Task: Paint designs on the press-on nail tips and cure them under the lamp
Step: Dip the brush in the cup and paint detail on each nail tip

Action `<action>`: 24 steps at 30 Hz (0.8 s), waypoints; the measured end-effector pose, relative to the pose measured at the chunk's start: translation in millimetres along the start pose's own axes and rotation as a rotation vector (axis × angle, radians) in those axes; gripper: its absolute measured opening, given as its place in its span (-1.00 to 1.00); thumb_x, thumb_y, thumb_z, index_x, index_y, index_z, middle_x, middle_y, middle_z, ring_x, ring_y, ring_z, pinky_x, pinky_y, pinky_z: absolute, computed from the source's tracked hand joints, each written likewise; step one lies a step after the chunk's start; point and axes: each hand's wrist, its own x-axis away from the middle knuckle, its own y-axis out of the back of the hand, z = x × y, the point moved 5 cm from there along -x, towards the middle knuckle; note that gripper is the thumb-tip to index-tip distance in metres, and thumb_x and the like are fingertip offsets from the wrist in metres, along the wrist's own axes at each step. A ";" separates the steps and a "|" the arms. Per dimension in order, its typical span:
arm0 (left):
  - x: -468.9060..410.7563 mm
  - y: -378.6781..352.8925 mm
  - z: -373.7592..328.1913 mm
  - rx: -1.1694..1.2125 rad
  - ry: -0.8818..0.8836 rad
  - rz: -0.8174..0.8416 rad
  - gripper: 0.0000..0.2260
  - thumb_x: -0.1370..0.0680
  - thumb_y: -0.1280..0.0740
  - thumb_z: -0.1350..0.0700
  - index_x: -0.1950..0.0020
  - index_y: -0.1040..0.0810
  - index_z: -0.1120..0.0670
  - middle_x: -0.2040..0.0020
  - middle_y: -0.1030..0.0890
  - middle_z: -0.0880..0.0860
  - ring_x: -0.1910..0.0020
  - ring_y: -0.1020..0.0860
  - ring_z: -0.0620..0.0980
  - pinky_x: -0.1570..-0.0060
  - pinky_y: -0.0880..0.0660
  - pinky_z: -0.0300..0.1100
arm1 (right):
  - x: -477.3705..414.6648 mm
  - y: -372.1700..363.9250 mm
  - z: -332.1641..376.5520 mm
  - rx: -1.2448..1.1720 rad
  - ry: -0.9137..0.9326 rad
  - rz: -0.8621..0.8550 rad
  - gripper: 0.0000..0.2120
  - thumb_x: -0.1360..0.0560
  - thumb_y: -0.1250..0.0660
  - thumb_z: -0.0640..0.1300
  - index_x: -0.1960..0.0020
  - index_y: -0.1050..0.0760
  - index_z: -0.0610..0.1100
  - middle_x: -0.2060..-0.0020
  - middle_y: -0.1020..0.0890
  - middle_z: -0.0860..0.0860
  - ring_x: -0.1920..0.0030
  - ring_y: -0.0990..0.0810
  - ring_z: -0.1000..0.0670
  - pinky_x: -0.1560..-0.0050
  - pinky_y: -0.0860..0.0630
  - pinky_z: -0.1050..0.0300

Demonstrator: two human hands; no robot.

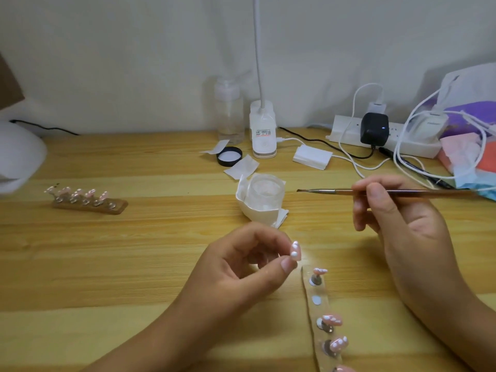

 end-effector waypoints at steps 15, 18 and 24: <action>-15.8 27.6 25.3 0.322 0.157 -0.341 -0.90 -0.54 -0.22 -0.07 0.08 -0.52 -0.25 0.03 -0.65 -0.26 0.02 -0.70 0.10 0.18 -0.64 -0.14 | -24.9 -19.4 16.1 0.418 -0.018 0.180 -0.70 -0.59 -0.28 -0.23 0.08 -0.71 0.09 0.22 -0.69 0.13 0.14 -0.63 0.18 0.08 -0.51 0.34; -15.8 26.0 26.2 0.369 0.192 -0.329 -0.82 -0.65 -0.17 -0.02 0.07 -0.50 -0.23 0.04 -0.64 -0.28 -0.01 -0.69 0.10 0.13 -0.65 -0.10 | -42.2 -36.8 33.7 0.680 0.105 0.293 -0.64 -0.64 -0.22 -0.15 0.13 -0.68 0.18 0.29 -0.63 0.27 0.19 -0.58 0.27 0.17 -0.45 0.41; -18.3 24.0 28.2 0.460 0.257 -0.295 -0.76 -0.68 -0.14 0.01 0.11 -0.51 -0.21 0.00 -0.65 -0.27 -0.02 -0.69 0.10 0.10 -0.63 -0.12 | -52.5 -74.8 38.4 0.635 -0.004 0.494 -0.80 -0.55 -0.21 0.04 0.05 -0.61 0.08 0.21 -0.63 0.26 0.14 -0.58 0.26 0.14 -0.43 0.45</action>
